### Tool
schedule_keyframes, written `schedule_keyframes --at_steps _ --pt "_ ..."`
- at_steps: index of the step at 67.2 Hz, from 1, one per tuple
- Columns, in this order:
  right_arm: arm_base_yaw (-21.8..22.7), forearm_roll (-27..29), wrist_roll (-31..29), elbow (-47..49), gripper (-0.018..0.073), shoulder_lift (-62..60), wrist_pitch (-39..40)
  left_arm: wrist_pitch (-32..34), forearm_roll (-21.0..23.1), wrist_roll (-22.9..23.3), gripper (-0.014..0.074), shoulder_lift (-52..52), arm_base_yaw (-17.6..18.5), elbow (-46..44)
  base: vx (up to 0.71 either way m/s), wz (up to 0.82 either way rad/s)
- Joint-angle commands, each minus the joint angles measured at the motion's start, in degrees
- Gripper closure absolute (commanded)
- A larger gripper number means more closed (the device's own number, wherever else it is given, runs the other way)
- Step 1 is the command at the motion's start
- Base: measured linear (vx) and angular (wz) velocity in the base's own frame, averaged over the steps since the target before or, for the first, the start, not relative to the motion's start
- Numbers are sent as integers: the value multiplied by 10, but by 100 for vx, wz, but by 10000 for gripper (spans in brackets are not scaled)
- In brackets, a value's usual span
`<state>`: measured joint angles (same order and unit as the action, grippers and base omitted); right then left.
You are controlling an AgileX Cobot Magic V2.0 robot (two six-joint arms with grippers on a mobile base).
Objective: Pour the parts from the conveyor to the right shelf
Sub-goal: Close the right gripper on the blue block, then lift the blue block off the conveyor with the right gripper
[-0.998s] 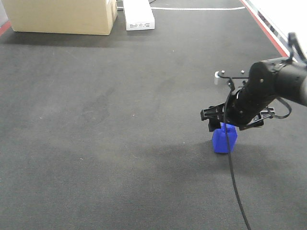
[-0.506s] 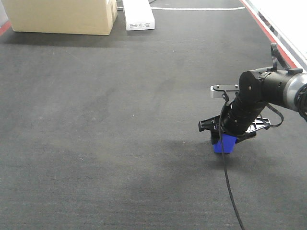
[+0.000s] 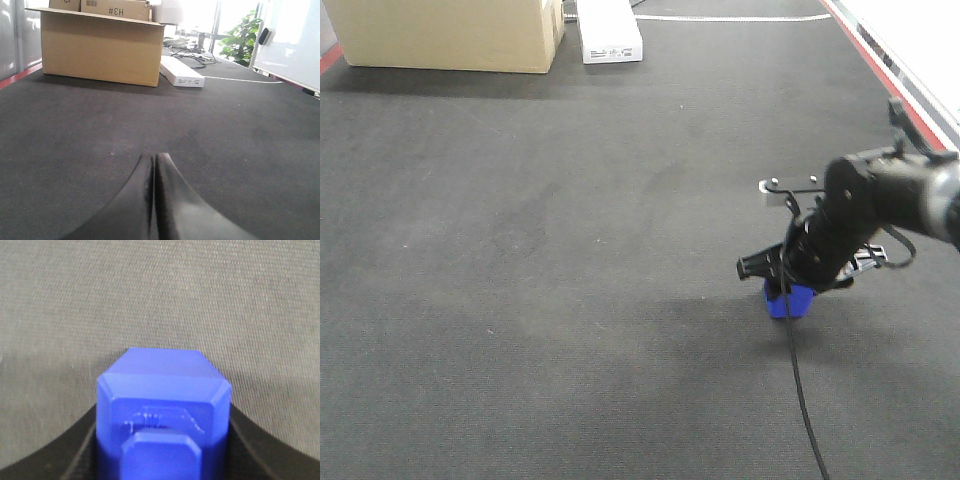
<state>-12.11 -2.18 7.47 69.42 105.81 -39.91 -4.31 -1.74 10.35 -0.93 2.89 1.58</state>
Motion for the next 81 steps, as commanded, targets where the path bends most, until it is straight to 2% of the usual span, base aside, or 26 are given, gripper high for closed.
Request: schedule_keyframes --at_steps 1,16,37,59,76,81 --pt "1 -4 -7 -40 568 -78 69 43 5 3 603 -5 2 12 0 0" --pt "1 -7 -8 -163 568 -226 163 43 5 3 603 -5 2 12 0 0" --pt "0 -6 -10 -282 568 -428 196 43 5 3 603 -5 2 12 0 0" --pt "0 -4 -15 -431 568 -622 300 43 5 3 603 -5 2 12 0 0" --pt "0 -5 -19 -448 568 -779 258 43 5 3 603 -5 2 12 0 0" --pt "0 -5 -53 -448 568 -821 239 43 5 3 603 -5 2 12 0 0"
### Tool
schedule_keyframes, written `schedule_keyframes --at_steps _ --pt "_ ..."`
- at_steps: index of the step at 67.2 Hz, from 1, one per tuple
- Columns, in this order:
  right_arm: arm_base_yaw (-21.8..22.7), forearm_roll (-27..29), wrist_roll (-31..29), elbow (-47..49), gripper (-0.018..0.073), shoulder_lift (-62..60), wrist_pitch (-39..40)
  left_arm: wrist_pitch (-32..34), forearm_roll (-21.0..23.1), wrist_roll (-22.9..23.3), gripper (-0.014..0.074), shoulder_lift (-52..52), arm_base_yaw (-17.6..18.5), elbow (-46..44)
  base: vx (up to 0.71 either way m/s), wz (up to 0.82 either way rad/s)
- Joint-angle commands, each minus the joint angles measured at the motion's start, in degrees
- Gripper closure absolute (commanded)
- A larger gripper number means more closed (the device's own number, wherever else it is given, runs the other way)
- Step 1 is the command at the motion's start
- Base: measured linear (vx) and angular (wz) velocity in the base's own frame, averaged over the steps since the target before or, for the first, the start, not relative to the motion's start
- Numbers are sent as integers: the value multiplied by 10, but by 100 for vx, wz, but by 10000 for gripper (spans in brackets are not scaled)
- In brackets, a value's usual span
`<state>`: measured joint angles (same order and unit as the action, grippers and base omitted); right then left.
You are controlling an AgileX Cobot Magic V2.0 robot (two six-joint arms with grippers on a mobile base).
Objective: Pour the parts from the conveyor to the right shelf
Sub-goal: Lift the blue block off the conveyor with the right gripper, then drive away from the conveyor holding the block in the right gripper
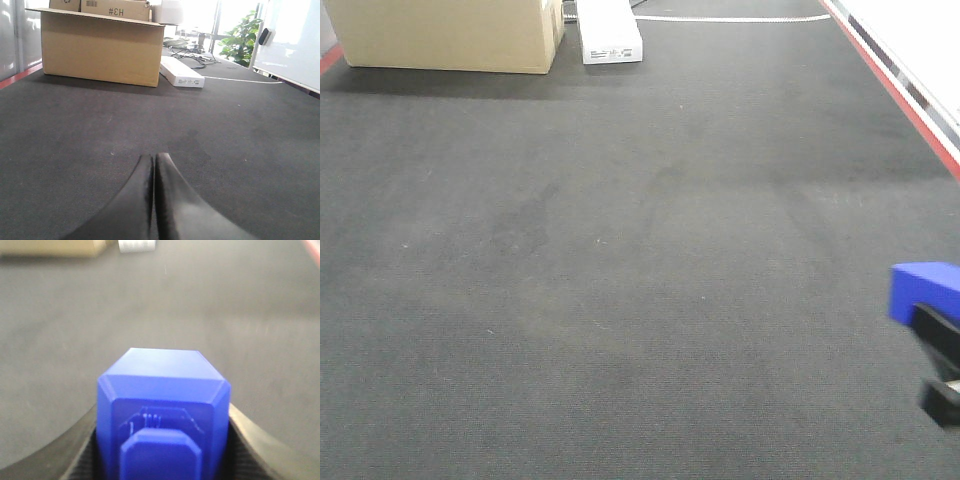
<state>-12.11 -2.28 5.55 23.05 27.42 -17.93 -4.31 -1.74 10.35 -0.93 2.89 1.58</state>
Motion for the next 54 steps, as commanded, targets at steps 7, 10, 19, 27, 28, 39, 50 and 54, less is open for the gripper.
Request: schedule_keyframes --at_steps 7,10,19,27,28,39,50,54 --pt "0 -3 -67 15 566 -93 0 43 5 3 603 -5 2 12 0 0" --pt "0 -2 -67 15 566 -116 -1 43 5 3 603 -5 2 12 0 0" --pt "0 -3 -67 10 564 -165 -2 43 5 3 603 -5 2 12 0 0" --pt "0 1 -62 -37 564 -207 15 43 5 3 603 -5 2 12 0 0" --pt "0 3 -61 -43 564 -211 22 43 5 3 603 -5 2 12 0 0" --pt "0 8 -61 -77 564 -239 91 43 5 3 603 -5 2 12 0 0" --pt "0 15 -61 -77 564 -241 87 43 5 3 603 -5 2 12 0 0" --pt "0 15 -61 -77 564 -241 87 43 5 3 603 -5 2 12 0 0"
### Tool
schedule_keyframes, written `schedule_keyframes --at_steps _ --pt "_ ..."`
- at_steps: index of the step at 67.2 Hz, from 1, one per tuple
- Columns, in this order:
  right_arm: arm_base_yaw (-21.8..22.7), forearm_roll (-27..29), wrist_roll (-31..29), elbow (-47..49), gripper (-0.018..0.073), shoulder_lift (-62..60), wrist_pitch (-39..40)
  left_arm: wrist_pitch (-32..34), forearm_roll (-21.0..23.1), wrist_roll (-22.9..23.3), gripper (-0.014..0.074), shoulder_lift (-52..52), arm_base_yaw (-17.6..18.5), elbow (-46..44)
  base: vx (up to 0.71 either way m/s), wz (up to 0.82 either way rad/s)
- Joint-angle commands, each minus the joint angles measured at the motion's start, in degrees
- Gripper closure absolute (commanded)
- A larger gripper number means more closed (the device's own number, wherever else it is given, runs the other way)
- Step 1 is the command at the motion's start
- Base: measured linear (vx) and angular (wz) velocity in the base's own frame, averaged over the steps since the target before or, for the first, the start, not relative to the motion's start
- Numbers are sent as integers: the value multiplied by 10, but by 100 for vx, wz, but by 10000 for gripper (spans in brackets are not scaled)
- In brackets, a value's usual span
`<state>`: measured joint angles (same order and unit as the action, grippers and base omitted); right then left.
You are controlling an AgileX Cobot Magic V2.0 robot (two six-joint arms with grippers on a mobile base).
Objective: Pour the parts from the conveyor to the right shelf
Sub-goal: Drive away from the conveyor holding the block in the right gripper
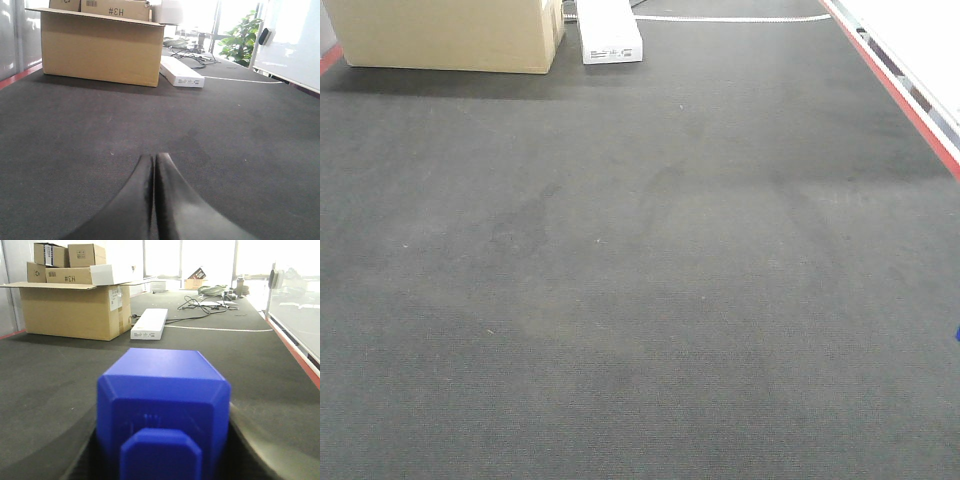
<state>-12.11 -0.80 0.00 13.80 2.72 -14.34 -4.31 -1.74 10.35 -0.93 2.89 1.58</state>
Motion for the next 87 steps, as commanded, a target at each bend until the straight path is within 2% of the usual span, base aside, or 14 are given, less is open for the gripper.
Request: schedule_keyframes --at_steps 1,57,87 --pt "0 0 -5 16 564 6 51 43 5 3 603 -5 2 12 0 0" --pt "0 -1 -5 16 564 7 52 43 5 3 603 -5 2 12 -2 1" --pt "0 -1 -5 16 564 7 51 43 5 3 603 -5 2 12 -35 3"
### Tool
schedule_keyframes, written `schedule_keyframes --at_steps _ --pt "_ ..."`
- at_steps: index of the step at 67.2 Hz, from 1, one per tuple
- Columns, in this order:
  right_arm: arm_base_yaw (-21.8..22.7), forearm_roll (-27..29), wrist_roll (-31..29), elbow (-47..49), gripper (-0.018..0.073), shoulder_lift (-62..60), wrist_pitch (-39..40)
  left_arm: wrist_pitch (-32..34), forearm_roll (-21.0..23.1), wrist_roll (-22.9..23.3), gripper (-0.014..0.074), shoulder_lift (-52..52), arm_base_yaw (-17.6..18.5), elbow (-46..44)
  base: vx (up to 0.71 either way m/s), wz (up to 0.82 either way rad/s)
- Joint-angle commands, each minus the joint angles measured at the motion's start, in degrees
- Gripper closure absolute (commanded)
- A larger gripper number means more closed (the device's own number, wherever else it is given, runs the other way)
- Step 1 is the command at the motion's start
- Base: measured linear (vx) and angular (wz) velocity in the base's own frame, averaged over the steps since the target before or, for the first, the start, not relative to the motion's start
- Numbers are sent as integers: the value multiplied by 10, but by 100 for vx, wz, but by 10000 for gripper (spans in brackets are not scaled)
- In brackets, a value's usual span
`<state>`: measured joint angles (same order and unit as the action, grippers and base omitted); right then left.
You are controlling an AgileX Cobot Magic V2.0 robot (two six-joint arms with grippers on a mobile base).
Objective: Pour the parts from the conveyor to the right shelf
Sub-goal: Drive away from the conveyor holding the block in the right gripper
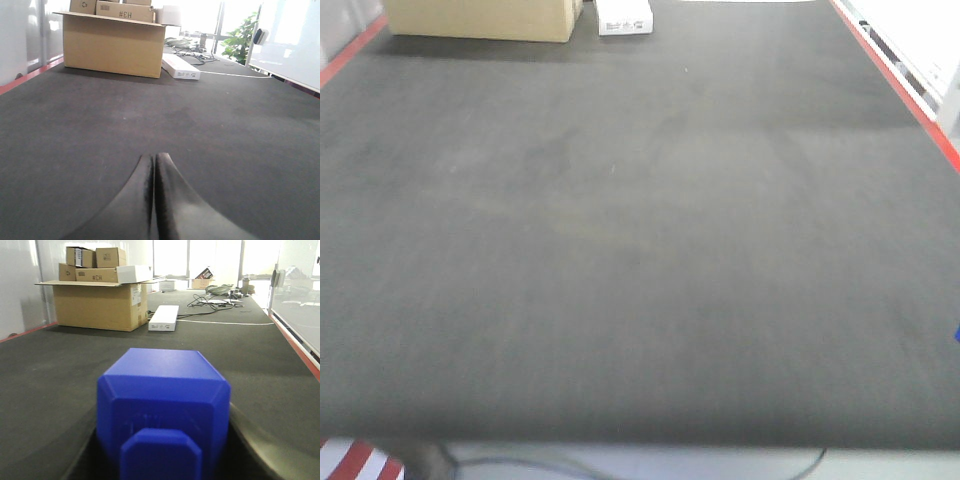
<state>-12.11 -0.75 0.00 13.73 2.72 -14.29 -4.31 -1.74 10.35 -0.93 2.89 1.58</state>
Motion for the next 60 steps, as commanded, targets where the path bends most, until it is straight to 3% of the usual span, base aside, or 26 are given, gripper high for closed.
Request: schedule_keyframes --at_steps 1,60 --pt "0 -1 -5 16 564 7 51 43 5 3 603 -5 2 12 -44 4" --pt "0 -1 -5 16 564 7 49 43 5 3 603 -5 2 12 -37 2"
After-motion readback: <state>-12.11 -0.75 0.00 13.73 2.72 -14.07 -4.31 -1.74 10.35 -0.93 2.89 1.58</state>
